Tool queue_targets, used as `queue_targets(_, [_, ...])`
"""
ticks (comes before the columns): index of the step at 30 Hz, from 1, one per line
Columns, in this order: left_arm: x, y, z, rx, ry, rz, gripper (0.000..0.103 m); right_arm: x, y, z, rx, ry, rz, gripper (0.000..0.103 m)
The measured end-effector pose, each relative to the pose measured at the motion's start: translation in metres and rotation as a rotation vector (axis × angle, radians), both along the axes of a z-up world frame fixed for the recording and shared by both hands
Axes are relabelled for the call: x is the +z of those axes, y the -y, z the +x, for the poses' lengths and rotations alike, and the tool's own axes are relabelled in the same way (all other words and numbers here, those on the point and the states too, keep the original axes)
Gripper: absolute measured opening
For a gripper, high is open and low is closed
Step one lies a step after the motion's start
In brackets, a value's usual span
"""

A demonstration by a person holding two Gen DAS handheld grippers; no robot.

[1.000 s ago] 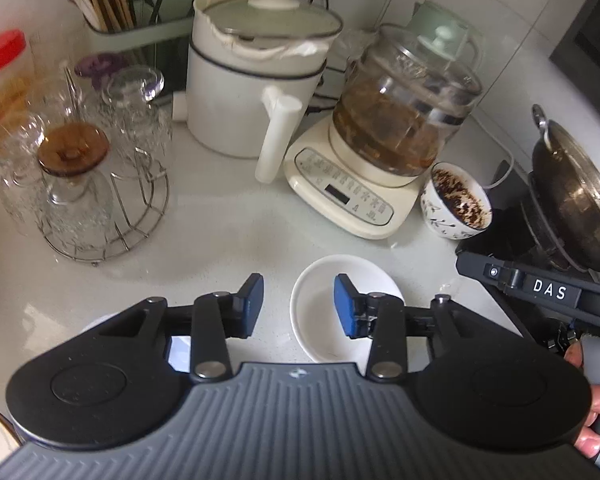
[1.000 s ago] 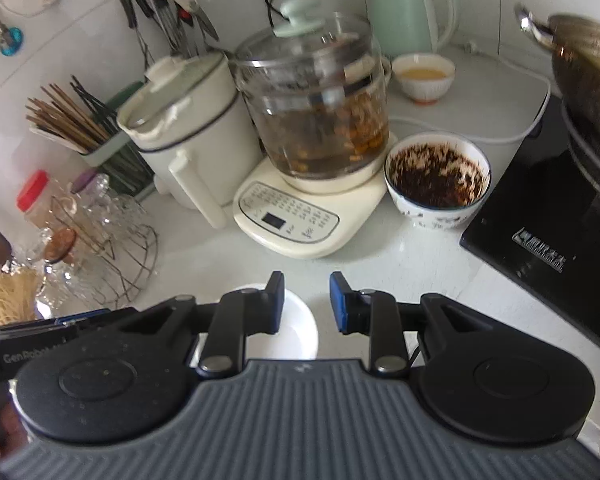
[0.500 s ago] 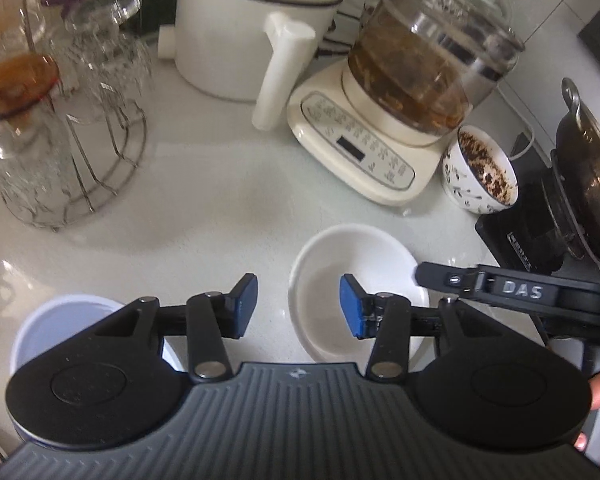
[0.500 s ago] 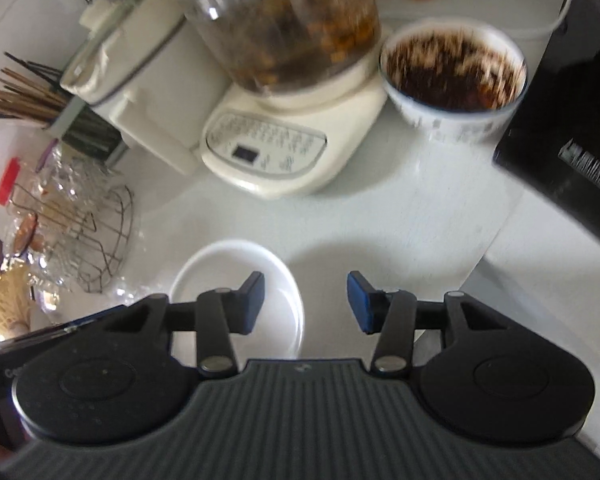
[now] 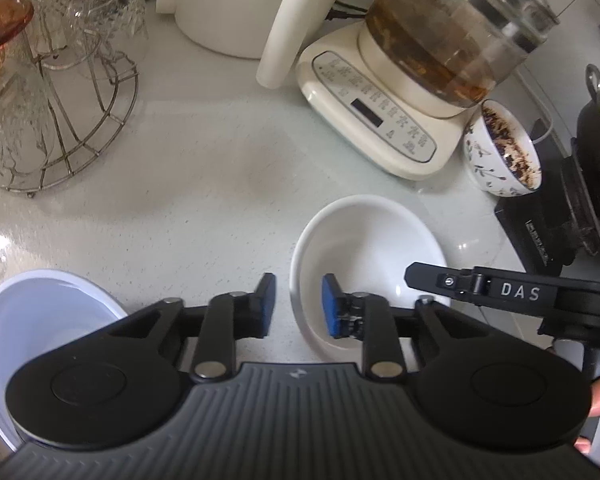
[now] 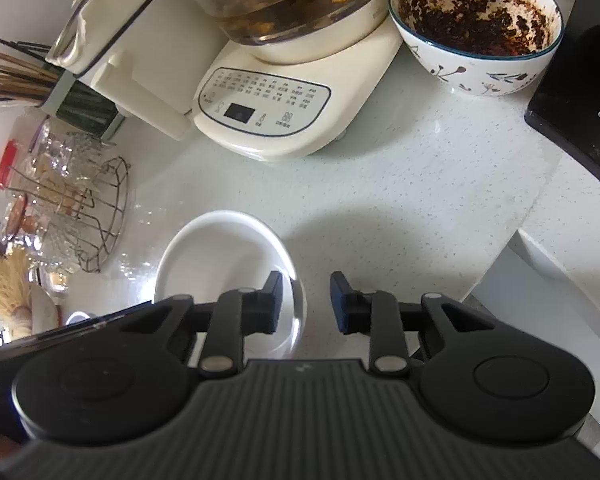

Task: Organize plates and bowls

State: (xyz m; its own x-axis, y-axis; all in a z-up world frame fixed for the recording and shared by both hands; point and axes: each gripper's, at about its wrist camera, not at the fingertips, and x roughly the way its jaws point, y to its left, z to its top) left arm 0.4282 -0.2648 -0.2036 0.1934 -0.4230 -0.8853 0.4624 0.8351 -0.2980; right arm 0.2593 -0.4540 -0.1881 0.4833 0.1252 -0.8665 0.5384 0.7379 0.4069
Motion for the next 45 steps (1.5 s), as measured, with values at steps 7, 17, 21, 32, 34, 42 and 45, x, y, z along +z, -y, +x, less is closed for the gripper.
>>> queue_targets(7, [-0.007,-0.002,0.0,0.033,-0.016,-0.014,0.009,-0.004,-0.004,0.001,0.034,0.028,0.02,0.013])
queue_targets(17, [-0.001,-0.001,-0.002,0.027,0.014,-0.038,0.007,0.001,-0.006,-0.001,0.038,0.053,-0.007,0.008])
queue_targets(21, [0.012,-0.005,-0.002,0.036,0.023,-0.061,0.007,0.015,-0.009,-0.001,0.038,0.075,-0.024,0.008])
queue_targets(32, [0.074,-0.033,-0.006,0.069,0.085,-0.131,0.007,0.072,-0.025,0.001,0.047,0.174,-0.042,0.008])
queue_targets(34, [0.087,-0.043,-0.007,0.088,0.098,-0.149,0.007,0.084,-0.032,0.001,0.063,0.193,-0.049,0.009])
queue_targets(42, [0.137,-0.093,-0.017,0.152,0.185,-0.201,0.007,0.123,-0.073,0.007,0.137,0.296,-0.094,0.008])
queue_targets(45, [0.145,-0.117,-0.022,0.175,0.212,-0.198,0.007,0.128,-0.095,0.011,0.164,0.317,-0.093,0.008])
